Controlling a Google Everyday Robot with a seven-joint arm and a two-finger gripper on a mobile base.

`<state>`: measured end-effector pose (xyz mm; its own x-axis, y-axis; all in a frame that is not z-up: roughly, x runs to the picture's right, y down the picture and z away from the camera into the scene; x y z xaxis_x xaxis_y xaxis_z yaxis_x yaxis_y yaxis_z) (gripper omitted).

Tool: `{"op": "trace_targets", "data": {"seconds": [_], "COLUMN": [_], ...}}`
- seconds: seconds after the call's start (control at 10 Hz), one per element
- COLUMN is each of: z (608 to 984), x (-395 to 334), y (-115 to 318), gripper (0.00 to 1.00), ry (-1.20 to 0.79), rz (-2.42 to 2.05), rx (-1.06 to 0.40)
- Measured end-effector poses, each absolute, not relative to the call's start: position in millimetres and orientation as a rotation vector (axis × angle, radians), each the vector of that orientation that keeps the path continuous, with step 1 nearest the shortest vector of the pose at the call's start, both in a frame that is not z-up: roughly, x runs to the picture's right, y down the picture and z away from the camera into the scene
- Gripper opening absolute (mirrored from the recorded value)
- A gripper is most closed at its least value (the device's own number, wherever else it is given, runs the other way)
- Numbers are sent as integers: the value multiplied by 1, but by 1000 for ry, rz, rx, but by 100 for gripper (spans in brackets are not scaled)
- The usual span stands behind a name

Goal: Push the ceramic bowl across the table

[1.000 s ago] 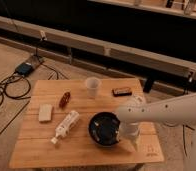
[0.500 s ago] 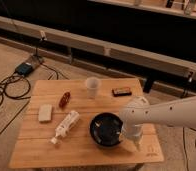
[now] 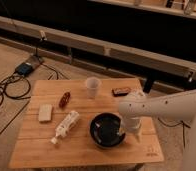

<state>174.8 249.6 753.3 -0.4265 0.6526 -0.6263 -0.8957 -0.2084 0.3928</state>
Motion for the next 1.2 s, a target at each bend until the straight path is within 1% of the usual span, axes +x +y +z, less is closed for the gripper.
{"op": "trace_targets", "data": {"seconds": [0.4,0.9,1.2], "z": [777,790,793], "x": [182,211,227], "y": [234,221,224], "gripper": [65,65,65], "ry": [919,975,1025], "rz": [1785,1816,1819], "rx": [-386,-330,-306]}}
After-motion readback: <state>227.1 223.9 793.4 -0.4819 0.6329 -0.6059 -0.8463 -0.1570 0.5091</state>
